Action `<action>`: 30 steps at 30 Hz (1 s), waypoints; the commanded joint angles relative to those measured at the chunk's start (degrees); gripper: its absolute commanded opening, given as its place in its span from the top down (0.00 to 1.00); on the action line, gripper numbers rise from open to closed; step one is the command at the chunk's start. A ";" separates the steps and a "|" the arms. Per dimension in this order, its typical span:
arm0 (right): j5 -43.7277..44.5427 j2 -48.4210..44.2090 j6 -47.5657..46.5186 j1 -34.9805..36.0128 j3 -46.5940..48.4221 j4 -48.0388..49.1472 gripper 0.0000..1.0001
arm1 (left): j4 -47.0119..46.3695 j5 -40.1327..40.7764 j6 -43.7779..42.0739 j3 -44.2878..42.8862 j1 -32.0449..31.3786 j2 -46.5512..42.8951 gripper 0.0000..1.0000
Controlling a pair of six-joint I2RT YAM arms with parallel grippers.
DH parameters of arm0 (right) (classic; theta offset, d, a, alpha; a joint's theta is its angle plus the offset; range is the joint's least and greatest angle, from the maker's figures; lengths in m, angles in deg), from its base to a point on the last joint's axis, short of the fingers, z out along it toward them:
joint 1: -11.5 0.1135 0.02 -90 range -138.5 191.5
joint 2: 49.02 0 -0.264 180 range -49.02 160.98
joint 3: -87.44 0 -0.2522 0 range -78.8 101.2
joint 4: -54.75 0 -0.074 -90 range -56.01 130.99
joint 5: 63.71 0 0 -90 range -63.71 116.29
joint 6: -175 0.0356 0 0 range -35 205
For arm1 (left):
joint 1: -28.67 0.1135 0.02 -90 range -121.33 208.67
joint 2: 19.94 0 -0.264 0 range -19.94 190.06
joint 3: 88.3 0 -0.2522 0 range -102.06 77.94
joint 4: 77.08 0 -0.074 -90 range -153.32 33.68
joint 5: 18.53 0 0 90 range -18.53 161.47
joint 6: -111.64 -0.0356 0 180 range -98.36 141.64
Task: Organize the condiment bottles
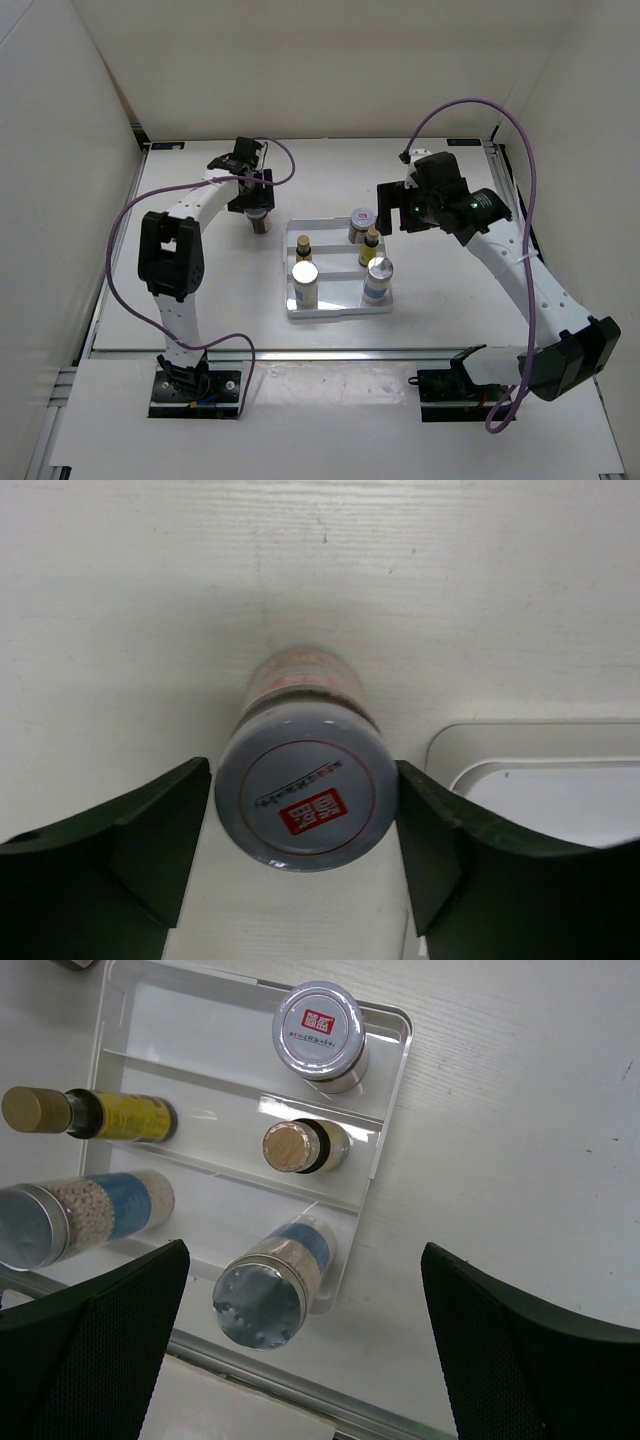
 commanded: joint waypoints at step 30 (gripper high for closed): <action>0.70 -6.84 -0.05 -0.28 -2.98 -2.63 0.00 | 2.02 -4.89 2.36 -6.81 -15.36 -10.28 0.67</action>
